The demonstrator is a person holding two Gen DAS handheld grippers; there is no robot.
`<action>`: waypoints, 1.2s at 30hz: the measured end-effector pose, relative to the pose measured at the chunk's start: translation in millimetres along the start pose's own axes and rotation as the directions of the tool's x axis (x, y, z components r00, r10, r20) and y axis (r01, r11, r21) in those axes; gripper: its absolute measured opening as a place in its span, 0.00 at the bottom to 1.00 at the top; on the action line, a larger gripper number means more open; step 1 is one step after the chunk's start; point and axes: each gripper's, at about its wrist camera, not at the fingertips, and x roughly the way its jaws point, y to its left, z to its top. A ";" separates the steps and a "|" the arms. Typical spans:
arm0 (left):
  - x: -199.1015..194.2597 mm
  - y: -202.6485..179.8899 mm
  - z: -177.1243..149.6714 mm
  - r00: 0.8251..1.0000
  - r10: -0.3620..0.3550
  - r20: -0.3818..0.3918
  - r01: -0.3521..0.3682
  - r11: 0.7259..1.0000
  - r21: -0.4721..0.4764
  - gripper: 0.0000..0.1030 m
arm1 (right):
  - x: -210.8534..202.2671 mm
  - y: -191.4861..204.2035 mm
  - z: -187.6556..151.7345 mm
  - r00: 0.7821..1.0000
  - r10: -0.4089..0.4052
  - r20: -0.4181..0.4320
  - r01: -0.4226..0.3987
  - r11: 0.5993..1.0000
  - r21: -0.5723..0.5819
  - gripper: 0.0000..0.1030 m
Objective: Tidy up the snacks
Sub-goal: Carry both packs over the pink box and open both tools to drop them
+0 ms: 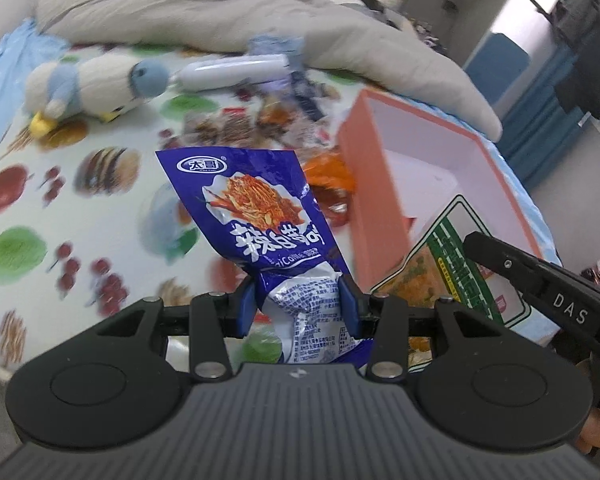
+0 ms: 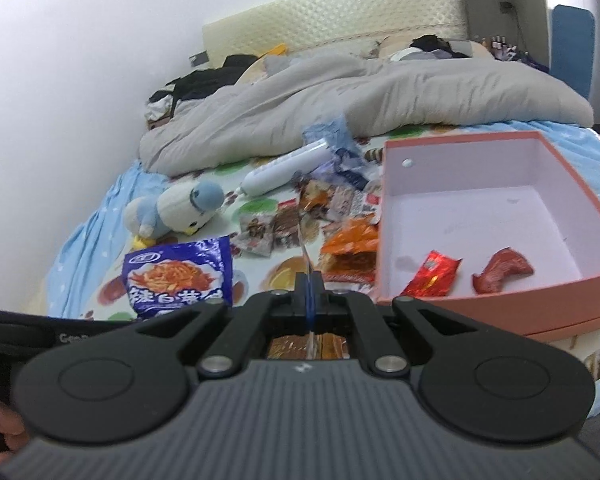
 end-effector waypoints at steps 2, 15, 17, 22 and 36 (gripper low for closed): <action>1.0 -15.0 10.0 1.000 -0.010 0.005 0.010 0.999 0.032 0.46 | -6.4 -7.9 7.8 1.000 -0.005 0.010 0.005 1.000 0.007 0.03; 25.2 -112.8 96.0 0.994 -0.107 0.031 0.097 0.968 0.233 0.46 | -32.5 -79.6 87.8 0.989 -0.068 0.133 0.060 0.996 0.064 0.03; 33.1 -124.5 110.0 0.992 -0.121 0.029 0.110 0.963 0.247 0.46 | -32.6 -89.6 101.9 0.983 -0.090 0.160 0.083 0.995 0.050 0.03; 65.8 -152.7 139.0 0.990 -0.138 0.001 0.132 0.953 0.272 0.46 | -17.3 -119.8 124.9 0.978 -0.120 0.169 0.111 0.992 0.062 0.03; 183.5 -178.6 160.8 0.974 -0.086 -0.208 0.145 0.948 0.284 0.47 | 71.7 -192.0 108.9 0.976 -0.202 -0.084 0.212 0.967 0.141 0.03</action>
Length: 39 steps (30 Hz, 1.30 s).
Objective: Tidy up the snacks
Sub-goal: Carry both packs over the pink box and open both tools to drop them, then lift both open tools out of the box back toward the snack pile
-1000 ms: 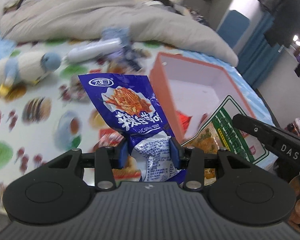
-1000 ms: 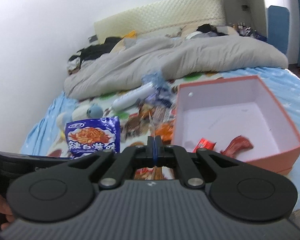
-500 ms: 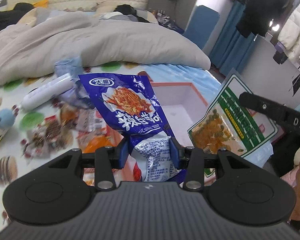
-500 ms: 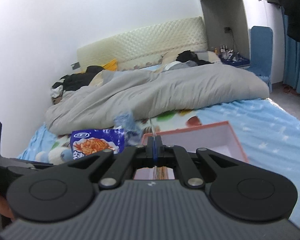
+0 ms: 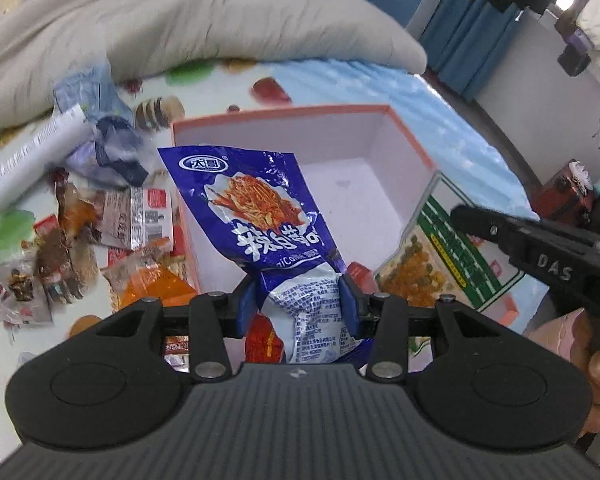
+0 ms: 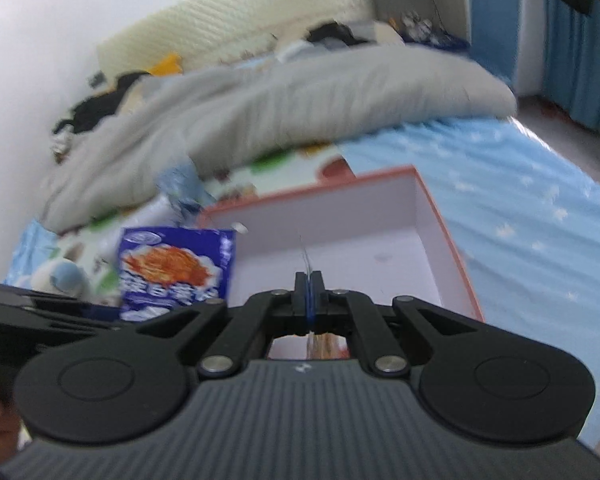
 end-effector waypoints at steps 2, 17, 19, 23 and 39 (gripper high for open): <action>5.9 3.4 -1.2 1.000 0.002 -0.019 -0.002 1.000 -0.007 0.52 | 10.7 -7.8 -5.0 0.999 -0.016 -0.037 0.017 0.999 0.030 0.06; -57.8 -6.2 -13.1 0.991 0.068 0.112 -0.069 0.998 0.003 0.84 | -19.0 0.9 -11.5 0.999 -0.032 0.015 0.030 0.995 0.091 0.80; -74.9 -9.2 -19.6 0.988 0.073 0.135 -0.075 0.997 0.005 0.84 | -30.4 6.4 -12.6 0.999 -0.029 0.024 0.027 0.996 0.088 0.80; -106.9 -14.0 -37.0 0.978 0.097 0.186 -0.102 0.995 0.017 0.84 | -56.6 20.3 -17.2 0.998 -0.018 0.052 0.014 0.997 0.076 0.80; -205.1 8.7 -134.4 0.949 0.153 0.275 -0.140 0.988 -0.067 0.85 | -127.1 78.0 -67.5 0.992 0.038 0.117 -0.041 0.999 0.026 0.80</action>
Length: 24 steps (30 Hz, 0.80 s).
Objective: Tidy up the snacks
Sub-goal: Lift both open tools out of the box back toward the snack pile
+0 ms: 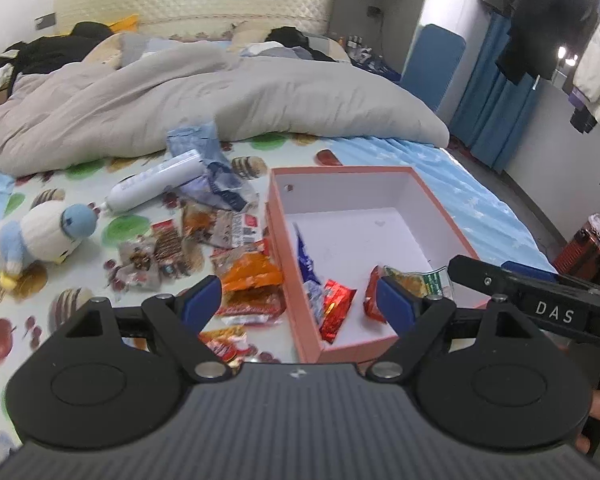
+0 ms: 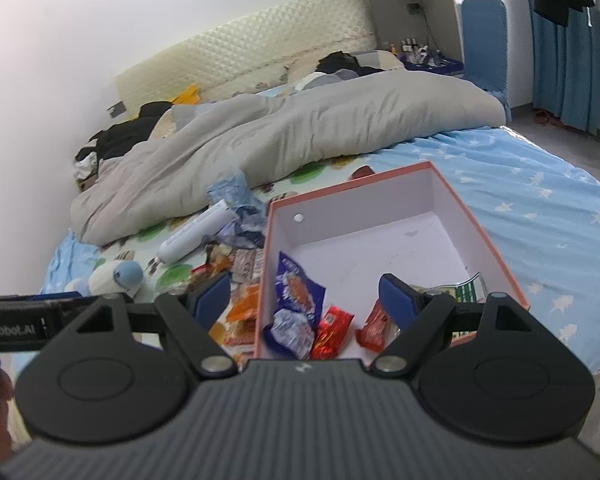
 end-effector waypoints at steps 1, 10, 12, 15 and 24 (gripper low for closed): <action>-4.1 3.2 -4.1 1.000 0.004 0.001 -0.004 1.000 -0.008 0.85 | -2.2 2.7 -3.7 1.000 0.000 0.000 0.000 1.000 -0.003 0.81; -40.1 30.2 -53.1 0.997 0.081 0.015 -0.080 0.995 -0.056 0.85 | -18.9 29.4 -43.0 0.999 0.035 -0.006 -0.036 0.998 -0.043 0.80; -47.3 35.8 -65.5 0.995 0.096 0.023 -0.094 0.993 -0.070 0.85 | -20.4 33.6 -51.5 0.999 0.045 -0.007 -0.045 0.998 -0.049 0.81; -58.1 44.8 -82.0 0.989 0.146 0.024 -0.143 0.985 -0.093 0.85 | -23.3 40.6 -62.8 0.999 0.050 -0.004 -0.050 0.996 -0.073 0.80; -70.8 70.0 -106.6 0.986 0.168 0.016 -0.165 0.981 -0.105 0.85 | -19.8 64.9 -93.9 0.996 0.082 -0.028 -0.085 0.989 -0.118 0.80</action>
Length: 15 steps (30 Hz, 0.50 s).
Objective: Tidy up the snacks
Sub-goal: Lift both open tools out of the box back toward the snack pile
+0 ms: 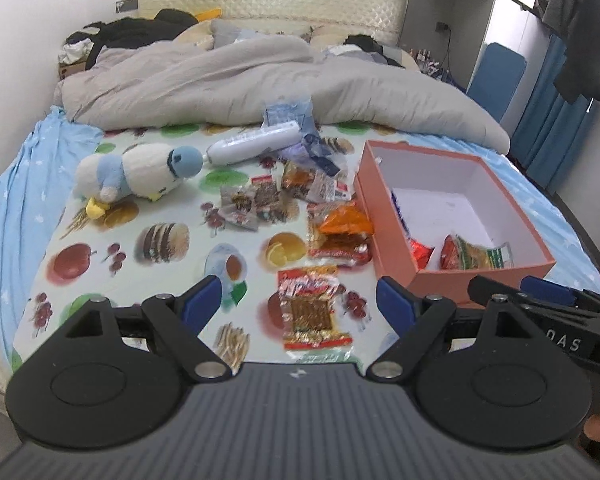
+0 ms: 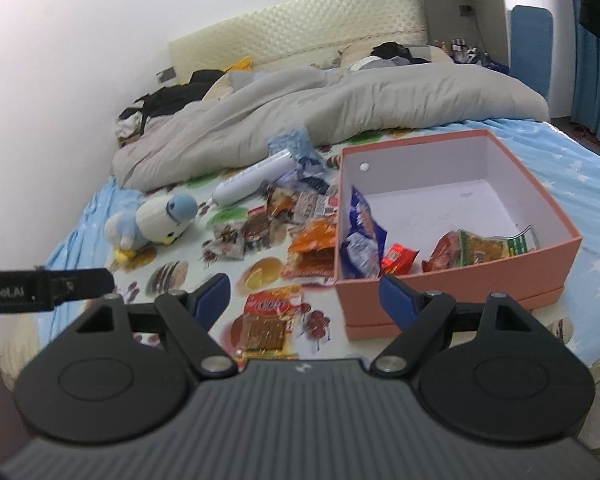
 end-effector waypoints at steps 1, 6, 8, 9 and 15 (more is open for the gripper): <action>1.4 3.4 -3.3 1.000 0.004 -0.009 -0.004 1.000 0.006 0.85 | 1.8 3.5 -4.0 1.000 0.004 -0.007 -0.004 1.000 -0.004 0.81; 8.9 18.7 -18.2 0.999 0.024 -0.036 -0.024 1.000 -0.011 0.85 | 14.2 13.5 -16.9 0.997 0.054 -0.050 -0.055 0.998 -0.023 0.80; 13.3 25.3 -22.4 0.999 0.029 -0.044 -0.030 0.999 -0.027 0.85 | 20.4 19.2 -16.8 0.997 0.058 -0.055 -0.060 0.998 -0.037 0.80; 16.3 29.3 -24.2 0.998 0.035 -0.048 -0.037 0.999 -0.036 0.85 | 23.3 21.0 -16.0 0.997 0.059 -0.057 -0.061 0.997 -0.045 0.80; 33.0 52.9 -27.8 0.995 0.057 -0.078 -0.064 0.994 -0.086 0.85 | 44.2 34.2 -17.8 0.993 0.081 -0.080 -0.087 0.993 -0.076 0.80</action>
